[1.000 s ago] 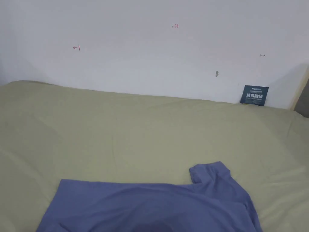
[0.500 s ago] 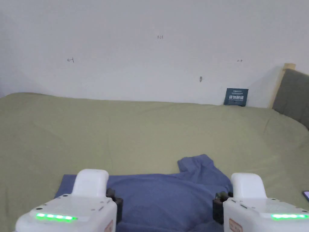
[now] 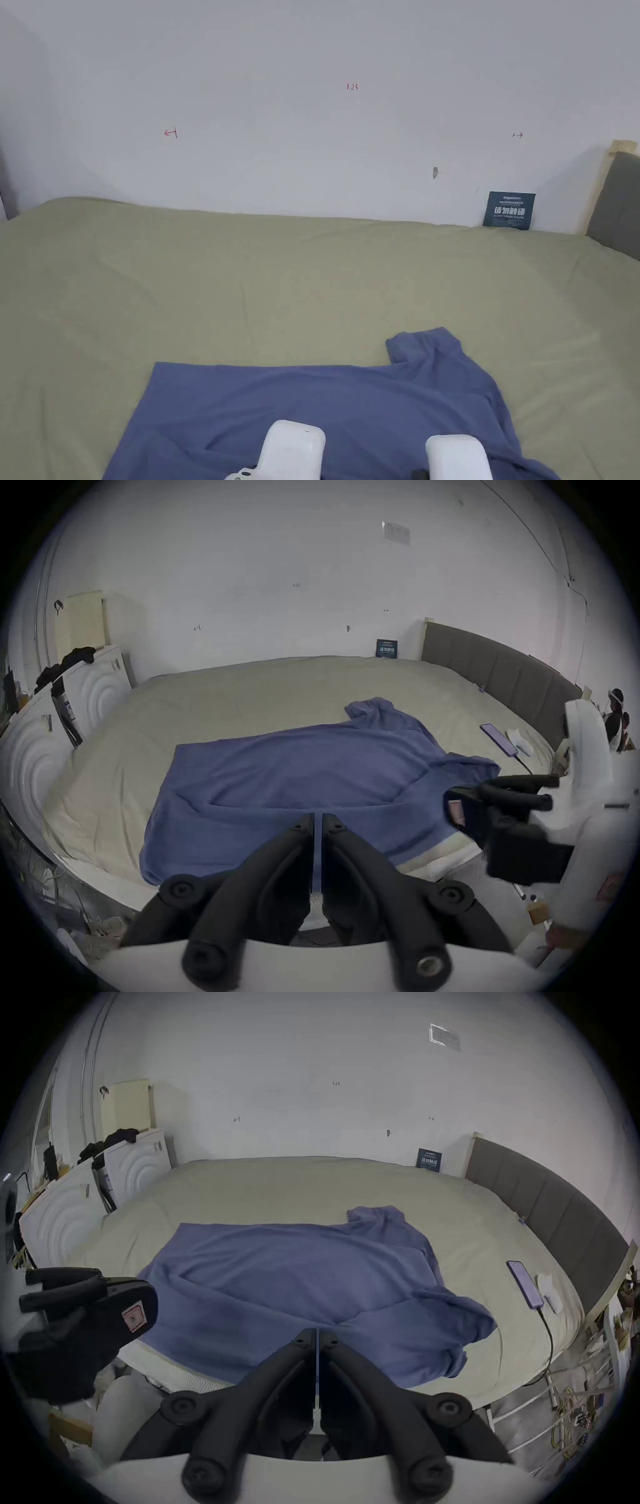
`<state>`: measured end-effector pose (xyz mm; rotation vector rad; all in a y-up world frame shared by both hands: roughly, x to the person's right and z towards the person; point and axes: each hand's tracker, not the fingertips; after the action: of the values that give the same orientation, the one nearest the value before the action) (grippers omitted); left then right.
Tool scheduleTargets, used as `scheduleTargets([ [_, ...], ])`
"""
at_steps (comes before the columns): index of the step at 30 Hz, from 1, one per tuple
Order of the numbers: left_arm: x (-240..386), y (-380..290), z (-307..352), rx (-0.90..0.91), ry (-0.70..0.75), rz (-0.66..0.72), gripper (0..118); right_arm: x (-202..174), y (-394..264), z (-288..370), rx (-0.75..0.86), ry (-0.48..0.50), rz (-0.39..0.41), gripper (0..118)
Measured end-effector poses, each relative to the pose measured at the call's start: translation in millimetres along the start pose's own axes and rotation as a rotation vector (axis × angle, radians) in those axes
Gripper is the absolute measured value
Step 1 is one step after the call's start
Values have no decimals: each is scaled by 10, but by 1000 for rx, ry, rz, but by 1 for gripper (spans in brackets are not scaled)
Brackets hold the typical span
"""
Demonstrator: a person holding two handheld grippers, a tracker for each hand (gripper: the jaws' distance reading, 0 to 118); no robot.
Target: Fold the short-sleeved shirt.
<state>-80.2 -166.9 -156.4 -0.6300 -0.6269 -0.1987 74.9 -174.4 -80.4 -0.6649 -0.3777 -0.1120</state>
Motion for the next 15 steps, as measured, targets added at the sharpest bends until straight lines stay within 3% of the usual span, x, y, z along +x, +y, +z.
scheduleTargets([
  [8, -1221, 899, -593, 2, 177, 116, 5, 343, 555, -216, 70, -34, -54, 4],
  [13, -2290, 1488, -1343, -120, 144, 216, 4, 574, 828, -477, 73, -43, -80, 4],
  [15, -2560, 1588, -1713, -249, 138, 180, 5, 659, 891, -579, 64, -46, -89, 4],
])
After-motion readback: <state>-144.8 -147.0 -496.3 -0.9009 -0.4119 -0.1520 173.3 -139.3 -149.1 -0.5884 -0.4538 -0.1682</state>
